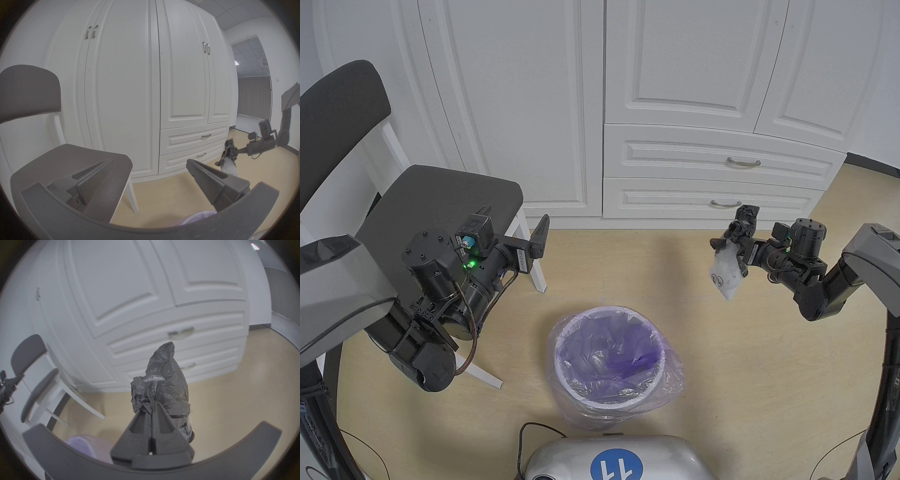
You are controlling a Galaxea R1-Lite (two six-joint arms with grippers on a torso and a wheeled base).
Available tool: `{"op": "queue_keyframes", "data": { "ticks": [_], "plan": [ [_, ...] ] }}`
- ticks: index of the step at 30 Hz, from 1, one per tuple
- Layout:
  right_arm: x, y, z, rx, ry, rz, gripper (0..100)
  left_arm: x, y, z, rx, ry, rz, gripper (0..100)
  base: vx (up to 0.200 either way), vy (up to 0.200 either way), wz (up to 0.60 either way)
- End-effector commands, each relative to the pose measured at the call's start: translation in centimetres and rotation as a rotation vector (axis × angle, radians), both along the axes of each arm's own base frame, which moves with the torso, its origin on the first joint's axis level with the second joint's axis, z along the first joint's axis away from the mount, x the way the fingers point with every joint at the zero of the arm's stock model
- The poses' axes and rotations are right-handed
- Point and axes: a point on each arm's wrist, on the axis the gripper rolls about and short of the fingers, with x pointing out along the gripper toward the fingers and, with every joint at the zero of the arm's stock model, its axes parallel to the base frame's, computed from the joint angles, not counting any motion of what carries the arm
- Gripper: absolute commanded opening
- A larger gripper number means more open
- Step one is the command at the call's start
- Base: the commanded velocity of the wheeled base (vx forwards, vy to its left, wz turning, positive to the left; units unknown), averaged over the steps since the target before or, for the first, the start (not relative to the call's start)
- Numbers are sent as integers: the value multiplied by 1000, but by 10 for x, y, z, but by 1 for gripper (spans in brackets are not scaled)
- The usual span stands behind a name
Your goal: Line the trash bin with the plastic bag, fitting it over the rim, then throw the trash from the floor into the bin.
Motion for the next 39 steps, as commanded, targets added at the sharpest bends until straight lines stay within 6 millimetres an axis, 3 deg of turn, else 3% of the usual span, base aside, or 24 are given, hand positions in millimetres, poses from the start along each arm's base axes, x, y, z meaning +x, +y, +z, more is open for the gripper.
{"op": "queue_keyframes", "data": {
  "ticks": [1,9,21,30,32,39],
  "plan": [
    [-45,47,60,20,-132,82,0,2,0,-3,4,8,3,100,-200,0,0],
    [-67,96,67,55,-215,110,0,1,1,-3,5,6,3,100,-200,0,0],
    [-87,147,49,111,-224,207,0,2,1,-4,20,7,10,100,-200,0,0],
    [-92,194,6,146,-181,266,0,4,5,-5,26,8,23,100,0,0,0],
    [-90,215,-10,222,-208,287,0,6,7,-5,26,8,29,100,0,0,0],
    [-81,234,-52,218,-166,298,0,7,6,-7,27,11,29,100,0,0,0]
  ]
}}
